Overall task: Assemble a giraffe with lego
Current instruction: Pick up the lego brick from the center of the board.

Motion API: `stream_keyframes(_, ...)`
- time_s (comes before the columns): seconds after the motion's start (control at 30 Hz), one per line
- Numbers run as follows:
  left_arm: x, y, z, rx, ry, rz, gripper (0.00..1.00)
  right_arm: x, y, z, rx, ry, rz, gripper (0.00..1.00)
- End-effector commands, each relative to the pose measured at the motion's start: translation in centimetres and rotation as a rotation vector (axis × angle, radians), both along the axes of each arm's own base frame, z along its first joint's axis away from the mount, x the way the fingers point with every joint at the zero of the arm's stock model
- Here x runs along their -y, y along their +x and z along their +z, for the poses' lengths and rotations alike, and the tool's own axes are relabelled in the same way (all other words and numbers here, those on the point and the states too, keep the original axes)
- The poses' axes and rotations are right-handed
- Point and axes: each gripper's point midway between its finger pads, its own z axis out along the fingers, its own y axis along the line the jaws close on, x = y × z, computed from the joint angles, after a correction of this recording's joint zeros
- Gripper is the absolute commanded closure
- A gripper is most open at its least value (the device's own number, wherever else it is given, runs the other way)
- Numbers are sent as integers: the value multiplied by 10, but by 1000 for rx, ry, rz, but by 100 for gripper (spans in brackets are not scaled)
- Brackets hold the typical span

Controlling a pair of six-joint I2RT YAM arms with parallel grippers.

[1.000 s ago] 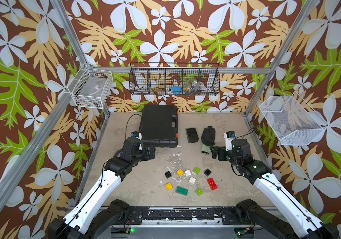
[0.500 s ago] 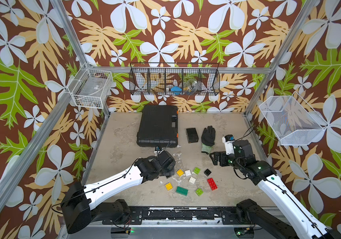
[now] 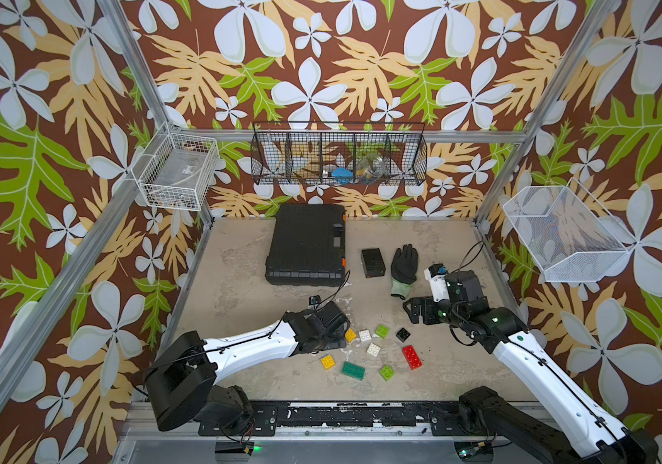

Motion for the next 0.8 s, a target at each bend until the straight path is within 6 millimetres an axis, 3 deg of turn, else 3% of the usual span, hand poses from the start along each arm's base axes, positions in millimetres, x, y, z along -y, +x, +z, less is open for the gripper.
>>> stream_keyframes(0.0,-2,2,-5,-7,22,5,12,-3,3,3,13,20,-4,0)
stream_keyframes(0.23,-4,8,-18,-20,78,23,25,-3,3,10,31,27,-1,0)
stream_keyframes(0.5,2,15,-33,-46,113,19,29,-3,2,14,49,32,2,2)
stream_keyframes(0.77,2,18,-37,-52,129,36,41,-3,1,17,65,39,12,6)
